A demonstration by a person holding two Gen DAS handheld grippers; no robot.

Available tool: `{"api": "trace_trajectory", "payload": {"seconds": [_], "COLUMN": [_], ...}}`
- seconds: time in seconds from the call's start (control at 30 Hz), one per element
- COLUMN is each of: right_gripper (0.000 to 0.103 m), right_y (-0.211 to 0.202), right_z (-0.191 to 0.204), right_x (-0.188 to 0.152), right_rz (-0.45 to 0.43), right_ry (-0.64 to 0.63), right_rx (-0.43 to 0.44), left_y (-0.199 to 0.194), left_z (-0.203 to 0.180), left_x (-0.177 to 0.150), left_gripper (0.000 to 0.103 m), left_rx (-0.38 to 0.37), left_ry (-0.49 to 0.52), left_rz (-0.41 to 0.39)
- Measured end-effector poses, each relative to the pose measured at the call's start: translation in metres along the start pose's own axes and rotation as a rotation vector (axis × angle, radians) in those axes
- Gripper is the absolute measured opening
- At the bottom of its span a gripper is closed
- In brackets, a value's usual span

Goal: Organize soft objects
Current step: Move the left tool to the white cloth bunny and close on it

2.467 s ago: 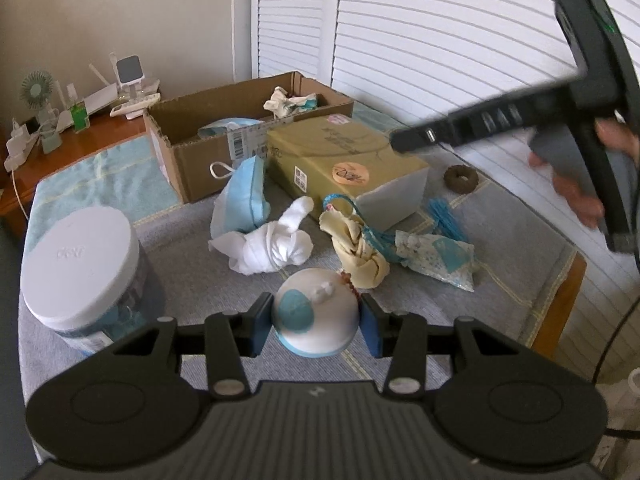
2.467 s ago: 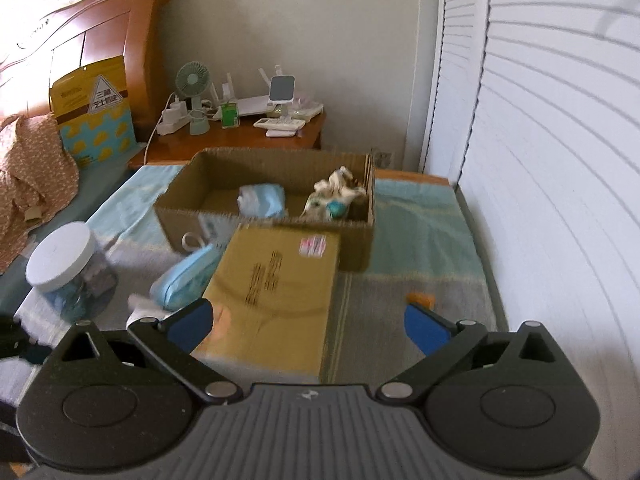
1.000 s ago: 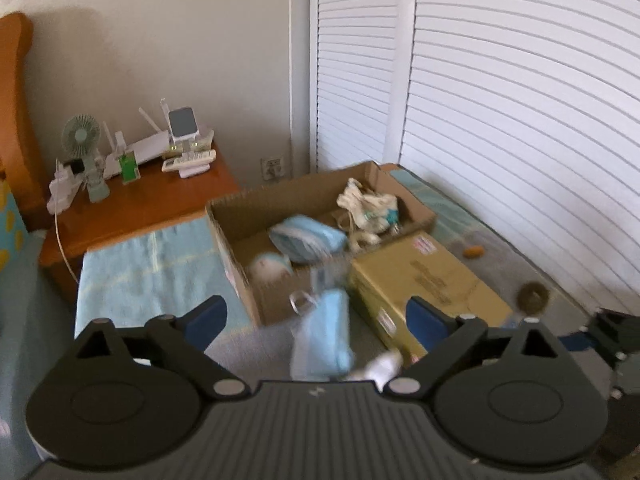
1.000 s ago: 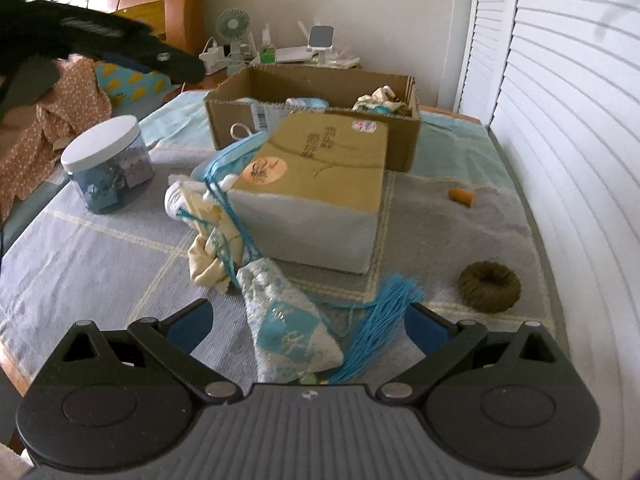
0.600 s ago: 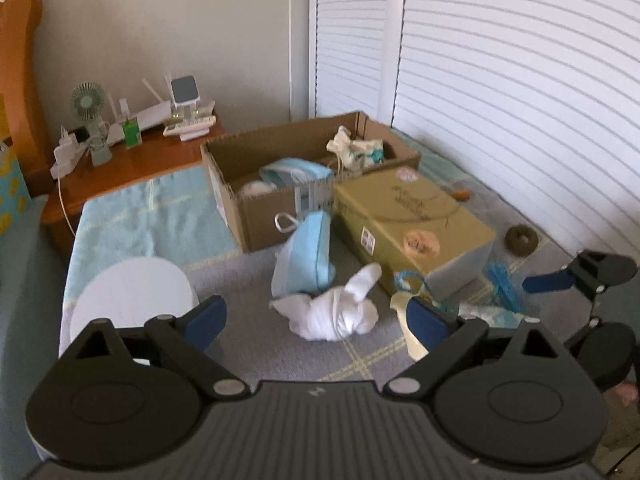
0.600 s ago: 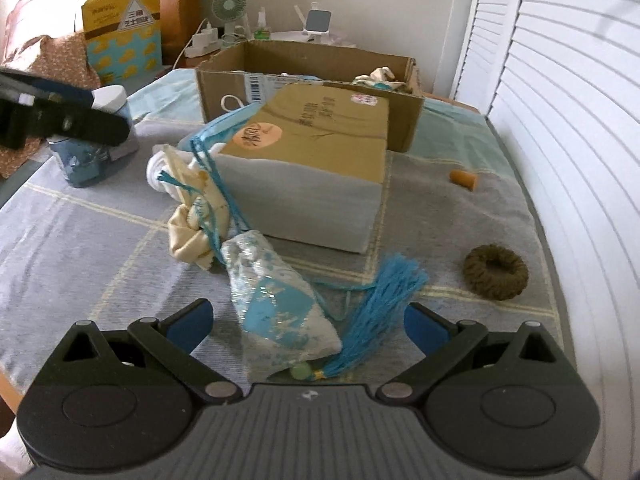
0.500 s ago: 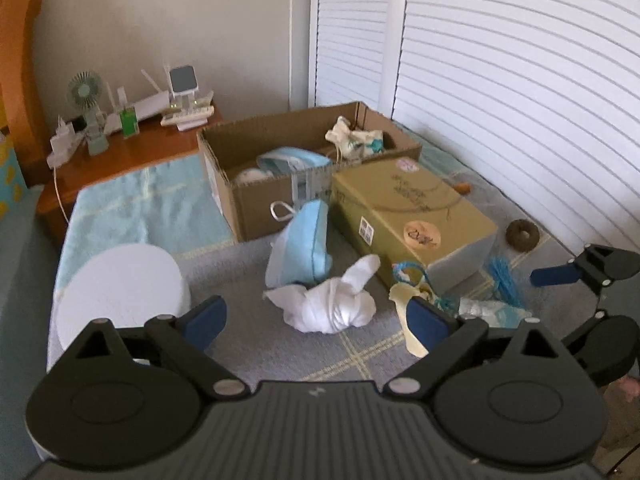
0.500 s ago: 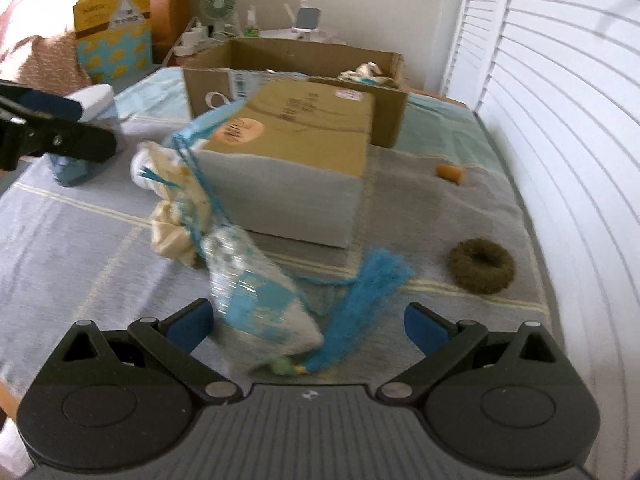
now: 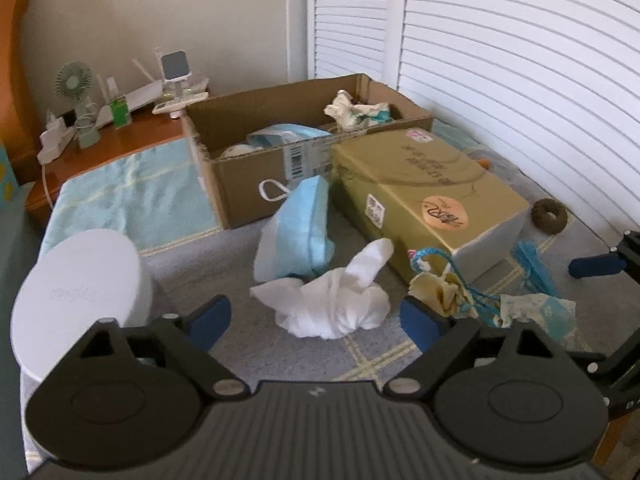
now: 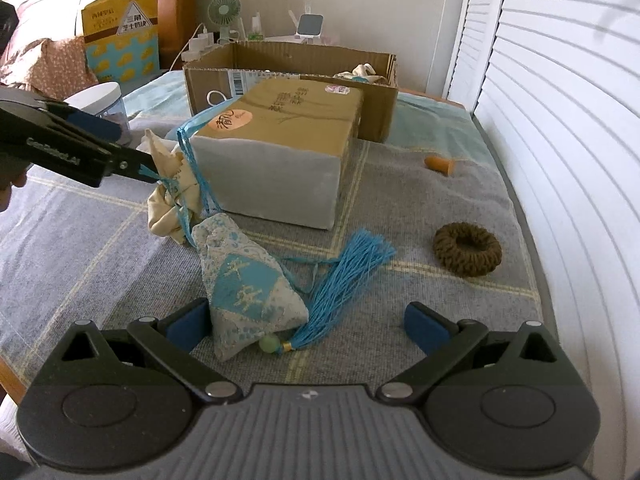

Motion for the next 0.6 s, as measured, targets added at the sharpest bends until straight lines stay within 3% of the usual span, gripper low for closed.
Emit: {"api": "trace_trajectory", "payload": {"seconds": [0.33, 0.6], "right_gripper": [0.103, 0.103], "right_y": [-0.002, -0.008], "right_z": [0.0, -0.024], "right_x": [0.0, -0.001], "right_rz": [0.002, -0.002], "right_ry": [-0.011, 0.042], "right_rx": [0.007, -0.078], "left_y": [0.018, 0.009], "left_z": [-0.01, -0.01], "left_x": [-0.001, -0.003], "left_gripper": [0.054, 0.053], "left_rx": [-0.044, -0.061], "left_ry": [-0.006, -0.003], "left_rz": [0.039, 0.035]}}
Point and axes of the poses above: each gripper's, at about its wrist camera, not at the fingertips, and y roughly the way its jaws point, z to its left, x to its top, the point moved 6 cm from there along y, roughly the way its jaws point, and after that the axes turned 13 degrees about x, right-handed, at the moved point
